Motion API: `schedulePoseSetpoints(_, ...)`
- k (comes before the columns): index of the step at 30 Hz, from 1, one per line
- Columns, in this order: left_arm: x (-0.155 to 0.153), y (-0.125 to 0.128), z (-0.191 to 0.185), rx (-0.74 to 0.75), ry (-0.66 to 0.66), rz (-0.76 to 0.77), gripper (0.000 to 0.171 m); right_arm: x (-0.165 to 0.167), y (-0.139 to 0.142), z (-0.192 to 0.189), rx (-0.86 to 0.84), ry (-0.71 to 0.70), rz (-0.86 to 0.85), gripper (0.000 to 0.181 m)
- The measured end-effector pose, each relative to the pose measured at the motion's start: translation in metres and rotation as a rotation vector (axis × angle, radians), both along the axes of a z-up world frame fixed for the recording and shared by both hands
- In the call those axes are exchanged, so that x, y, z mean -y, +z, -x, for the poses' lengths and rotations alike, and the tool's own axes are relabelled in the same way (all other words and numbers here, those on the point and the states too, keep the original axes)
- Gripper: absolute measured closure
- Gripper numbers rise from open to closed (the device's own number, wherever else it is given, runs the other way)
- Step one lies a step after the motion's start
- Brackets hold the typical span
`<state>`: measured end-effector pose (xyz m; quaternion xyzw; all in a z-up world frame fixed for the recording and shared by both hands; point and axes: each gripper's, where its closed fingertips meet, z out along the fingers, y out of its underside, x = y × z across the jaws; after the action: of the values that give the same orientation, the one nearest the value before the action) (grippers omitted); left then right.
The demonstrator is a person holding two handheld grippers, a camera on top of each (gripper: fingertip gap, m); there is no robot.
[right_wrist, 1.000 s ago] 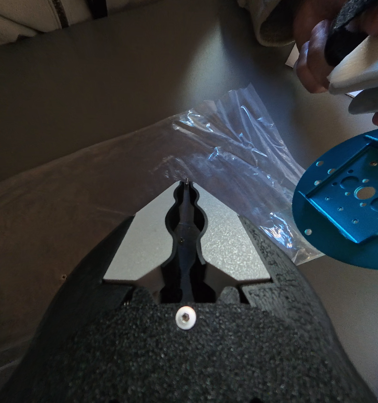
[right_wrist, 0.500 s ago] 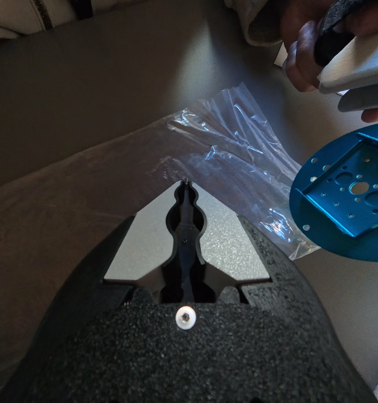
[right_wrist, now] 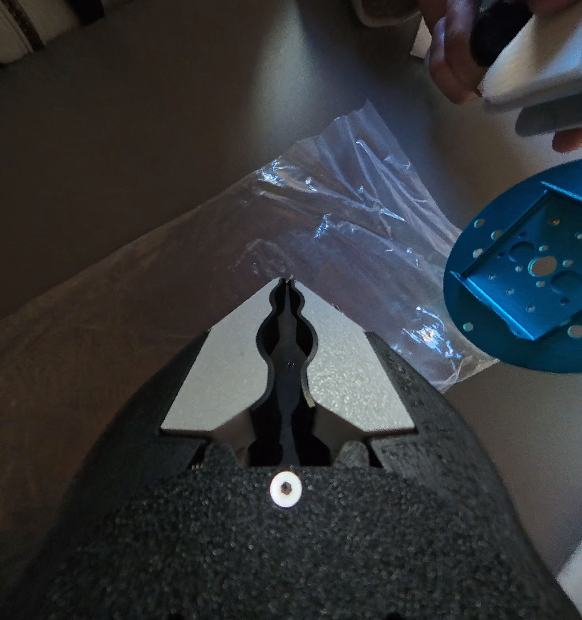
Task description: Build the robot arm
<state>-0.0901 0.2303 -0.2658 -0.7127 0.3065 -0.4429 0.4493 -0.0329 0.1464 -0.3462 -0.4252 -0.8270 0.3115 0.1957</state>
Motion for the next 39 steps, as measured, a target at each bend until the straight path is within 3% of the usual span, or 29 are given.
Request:
schedulePoseSetpoints(7, 0.0, 0.001, 0.0, 0.002, 0.002, -0.003, 0.171, -0.002, -0.001, -0.003, 0.048, -0.1, 0.093, 0.181)
schedulePoseSetpoints(15, 0.0, 0.002, 0.001, 0.005, 0.002, -0.006, 0.171, 0.0, 0.0, -0.003, 0.035, -0.113, 0.093, 0.181)
schedulePoseSetpoints(25, 0.002, 0.003, 0.0, 0.001, -0.003, -0.013, 0.171, 0.0, 0.016, 0.001, 0.089, -0.269, 0.437, 0.181)
schedulePoseSetpoints(29, 0.002, 0.003, 0.0, 0.002, -0.005, -0.014, 0.171, 0.005, 0.009, -0.013, 0.063, -0.167, 0.204, 0.181)
schedulePoseSetpoints(31, 0.002, 0.004, 0.0, 0.002, -0.004, -0.016, 0.171, 0.005, 0.003, -0.018, 0.084, -0.152, 0.096, 0.169)
schedulePoseSetpoints(36, 0.002, 0.003, 0.0, 0.001, -0.002, -0.015, 0.171, 0.006, 0.003, -0.011, 0.061, -0.182, 0.008, 0.166)
schedulePoseSetpoints(39, 0.002, 0.003, 0.0, 0.003, 0.0, -0.016, 0.171, 0.001, 0.001, -0.008, 0.021, -0.202, -0.083, 0.173)
